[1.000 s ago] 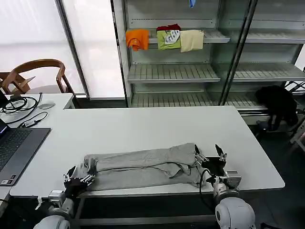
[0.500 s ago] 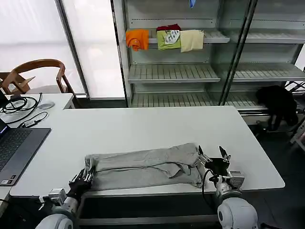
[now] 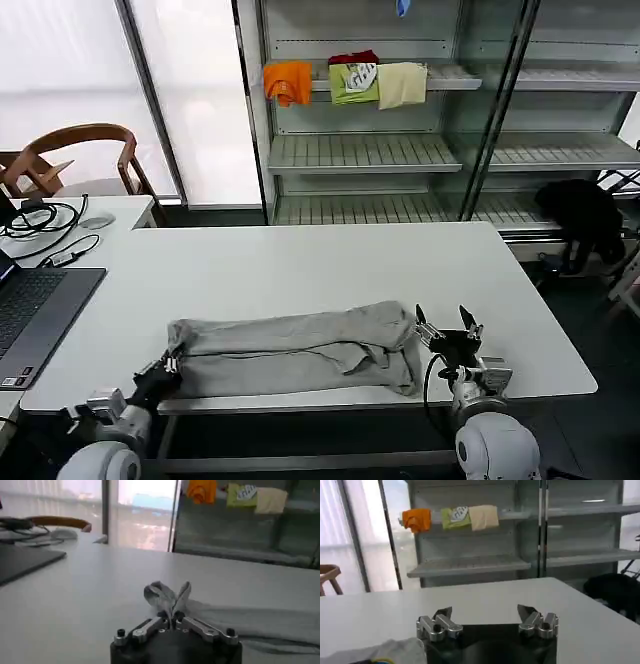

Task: Fold and organize the clothes.

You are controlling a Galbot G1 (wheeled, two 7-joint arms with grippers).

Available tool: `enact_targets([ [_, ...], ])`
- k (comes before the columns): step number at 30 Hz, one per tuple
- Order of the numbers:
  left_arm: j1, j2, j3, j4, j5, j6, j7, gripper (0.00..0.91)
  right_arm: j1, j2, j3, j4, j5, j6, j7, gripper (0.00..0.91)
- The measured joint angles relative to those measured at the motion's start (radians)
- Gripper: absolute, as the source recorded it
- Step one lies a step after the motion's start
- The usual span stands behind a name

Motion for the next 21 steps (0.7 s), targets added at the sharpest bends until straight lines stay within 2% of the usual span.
enact_targets([
  [8, -0.06, 0.138, -0.174, 0.024, 0.189, -0.062, 0.127, 0.0, 0.014, 0.009, -0.015, -0.029, 0.004, 0.015, -0.001, 0.907],
  [13, -0.085, 0.208, -0.239, 0.002, 0.25, -0.069, 0.183, 0.0, 0.016, 0.012, -0.018, -0.048, 0.005, 0.023, -0.002, 0.907],
  [17, -0.089, 0.217, -0.247, -0.059, 0.247, -0.048, 0.202, 0.0, 0.013, 0.008, -0.015, -0.054, 0.006, 0.026, -0.002, 0.907],
  [21, -0.082, 0.187, -0.208, -0.139, 0.22, -0.01, 0.203, 0.01, 0.006, 0.001, -0.009, -0.056, 0.007, 0.028, -0.003, 0.907],
])
